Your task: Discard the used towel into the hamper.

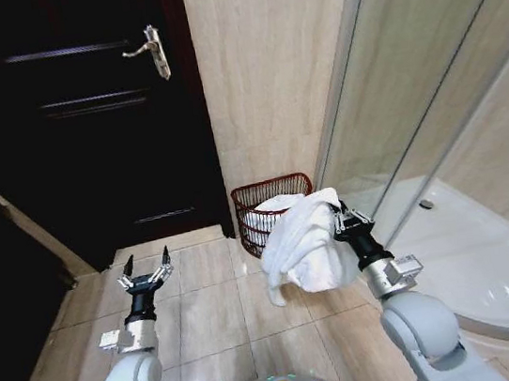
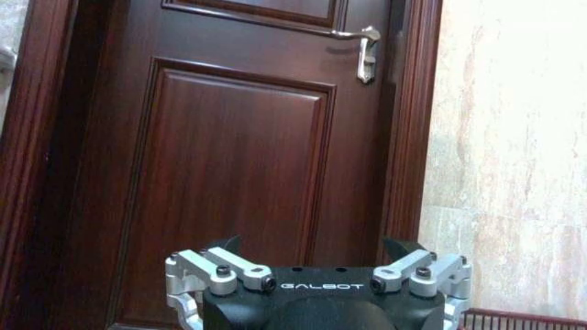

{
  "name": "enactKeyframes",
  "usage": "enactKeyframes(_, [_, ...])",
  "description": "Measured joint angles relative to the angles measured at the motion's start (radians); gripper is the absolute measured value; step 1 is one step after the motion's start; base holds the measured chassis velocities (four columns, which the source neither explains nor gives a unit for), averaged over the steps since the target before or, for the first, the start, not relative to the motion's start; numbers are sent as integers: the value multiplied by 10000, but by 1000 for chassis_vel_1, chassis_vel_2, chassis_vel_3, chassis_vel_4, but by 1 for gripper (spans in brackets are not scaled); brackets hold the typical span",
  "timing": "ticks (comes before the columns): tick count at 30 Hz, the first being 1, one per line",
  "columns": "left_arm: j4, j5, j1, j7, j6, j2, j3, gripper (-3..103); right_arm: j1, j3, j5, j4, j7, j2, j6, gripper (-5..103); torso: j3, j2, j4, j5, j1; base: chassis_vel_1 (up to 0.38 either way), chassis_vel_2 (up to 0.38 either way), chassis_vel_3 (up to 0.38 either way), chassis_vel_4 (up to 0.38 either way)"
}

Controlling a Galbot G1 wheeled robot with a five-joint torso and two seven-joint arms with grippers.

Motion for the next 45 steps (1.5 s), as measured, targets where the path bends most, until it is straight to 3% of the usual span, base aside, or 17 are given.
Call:
enactKeyframes(14, [-59, 37, 119, -18, 144, 23, -84, 100, 52, 3, 13, -47, -16, 11, 39, 4, 405, 610, 3, 0, 210, 0, 0, 0, 0])
enactKeyframes(20, [-134, 575, 238, 0, 293, 22, -185, 100, 57, 90, 63, -47, -17, 35, 75, 4, 569, 858, 3, 0, 296, 0, 0, 0, 0])
enactKeyframes(22, [-237, 937, 296, 1, 438, 16, -294, 100, 70, 123, 70, -58, -18, 71, 117, 4, 635, 962, 3, 0, 334, 0, 0, 0, 0])
enactKeyframes(31, [-652, 1051, 436, -208, 1135, 109, -512, 100, 230, 58, 82, -88, -35, 118, 120, 4, 867, 1341, 3, 0, 481, 0, 0, 0, 0])
enactKeyframes(45, [-587, 1137, 399, -262, 1145, -8, -441, 100, 385, 24, 193, -193, -84, -30, 77, 4, 1177, 1856, 3, 0, 686, 0, 0, 0, 0])
